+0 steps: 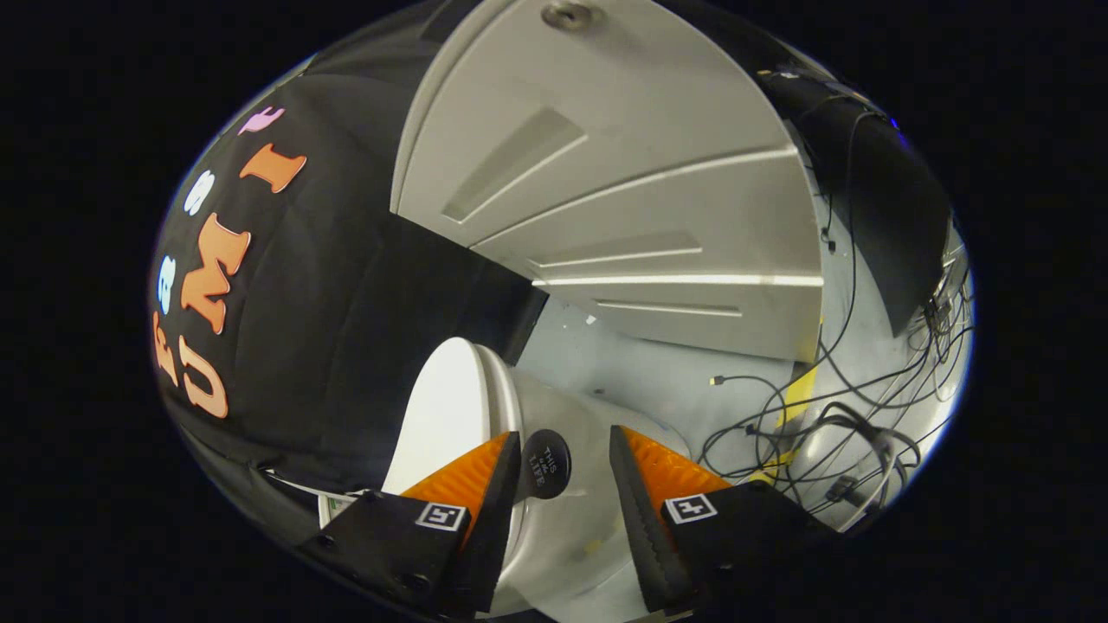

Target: Open the toilet lid.

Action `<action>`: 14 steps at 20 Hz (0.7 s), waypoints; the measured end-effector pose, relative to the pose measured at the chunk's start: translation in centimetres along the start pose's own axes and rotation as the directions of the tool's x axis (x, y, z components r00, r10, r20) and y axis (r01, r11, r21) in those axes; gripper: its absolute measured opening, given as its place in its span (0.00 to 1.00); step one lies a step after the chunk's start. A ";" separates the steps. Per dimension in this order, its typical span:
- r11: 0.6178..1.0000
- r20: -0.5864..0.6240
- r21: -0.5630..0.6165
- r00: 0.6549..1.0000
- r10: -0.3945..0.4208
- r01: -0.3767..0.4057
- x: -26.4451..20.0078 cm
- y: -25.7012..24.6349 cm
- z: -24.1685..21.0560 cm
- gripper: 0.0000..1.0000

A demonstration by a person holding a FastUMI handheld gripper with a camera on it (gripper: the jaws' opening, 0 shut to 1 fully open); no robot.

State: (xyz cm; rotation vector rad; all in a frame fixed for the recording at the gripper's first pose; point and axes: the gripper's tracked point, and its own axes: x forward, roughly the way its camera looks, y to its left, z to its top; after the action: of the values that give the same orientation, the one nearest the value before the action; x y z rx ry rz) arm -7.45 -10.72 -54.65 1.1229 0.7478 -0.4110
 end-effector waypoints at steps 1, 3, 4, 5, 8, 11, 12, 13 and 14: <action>1.000 -0.001 0.013 1.000 0.025 -0.025 0.7 0.3 0.2 0.68; 0.999 -0.006 0.035 0.999 0.037 -0.037 1.2 0.7 0.6 0.52; 0.998 -0.007 0.041 0.999 0.043 -0.043 0.9 0.7 0.5 0.36; 0.995 0.007 0.070 0.998 0.069 -0.069 0.4 1.2 0.9 0.25; 0.990 0.015 0.119 0.997 0.080 -0.081 -0.5 1.3 0.7 0.10; 0.994 0.055 0.056 0.994 0.091 -0.094 -2.5 3.5 1.4 0.08; 0.994 0.072 0.030 0.992 0.101 -0.103 -3.5 4.8 1.8 0.08; 0.993 0.108 0.004 0.988 0.113 -0.114 -4.1 6.2 2.6 0.08; 0.991 0.136 -0.021 0.982 0.132 -0.130 -4.9 7.7 3.1 0.08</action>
State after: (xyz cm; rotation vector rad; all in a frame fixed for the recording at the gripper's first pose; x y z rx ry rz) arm -4.83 -10.80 -45.38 1.1140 0.5520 -0.3680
